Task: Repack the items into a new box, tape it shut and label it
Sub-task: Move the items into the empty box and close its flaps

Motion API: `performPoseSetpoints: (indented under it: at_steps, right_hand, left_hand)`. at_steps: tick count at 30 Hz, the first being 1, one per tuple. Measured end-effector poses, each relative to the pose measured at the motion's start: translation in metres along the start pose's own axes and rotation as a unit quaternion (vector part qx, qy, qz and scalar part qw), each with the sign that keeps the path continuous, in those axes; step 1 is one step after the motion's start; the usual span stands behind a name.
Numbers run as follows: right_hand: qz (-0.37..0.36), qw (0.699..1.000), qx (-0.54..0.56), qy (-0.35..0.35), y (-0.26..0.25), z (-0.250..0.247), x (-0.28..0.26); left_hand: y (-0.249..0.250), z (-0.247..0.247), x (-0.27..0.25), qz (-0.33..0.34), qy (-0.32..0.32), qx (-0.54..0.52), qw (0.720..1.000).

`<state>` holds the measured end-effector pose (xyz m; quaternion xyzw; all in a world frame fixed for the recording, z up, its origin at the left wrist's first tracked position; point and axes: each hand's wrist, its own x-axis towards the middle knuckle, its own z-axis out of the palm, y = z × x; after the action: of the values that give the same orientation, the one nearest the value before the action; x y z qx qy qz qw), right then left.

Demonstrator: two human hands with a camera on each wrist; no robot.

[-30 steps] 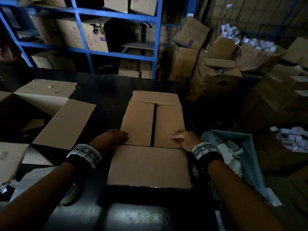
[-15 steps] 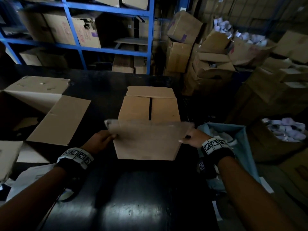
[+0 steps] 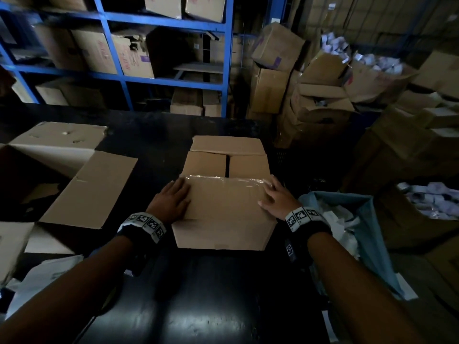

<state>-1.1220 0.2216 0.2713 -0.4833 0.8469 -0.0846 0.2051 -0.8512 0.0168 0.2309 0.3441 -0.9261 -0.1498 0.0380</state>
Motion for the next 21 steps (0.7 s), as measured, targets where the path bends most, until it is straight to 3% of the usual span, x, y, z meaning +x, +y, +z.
performPoseSetpoints:
  at_steps: [3,11,16,21]
  right_hand:
    - [-0.002,0.995,-0.095,-0.029,0.003,-0.004,0.014]
    - [0.001,0.998,-0.019,-0.067,0.003,-0.035,0.067]
    - [0.029,0.999,0.002,-0.032,0.000,-0.065,0.124]
    - [0.059,0.998,0.018,-0.028,0.006,-0.077,0.180]
  left_hand:
    - [0.004,-0.008,0.012,-0.030,-0.038,0.060,0.997]
    - [-0.004,-0.029,0.067,-0.079,-0.074,0.018,0.994]
    - [-0.002,-0.047,0.131,-0.084,-0.095,-0.037,0.991]
    - [-0.006,-0.056,0.188,-0.139,-0.038,-0.120,0.982]
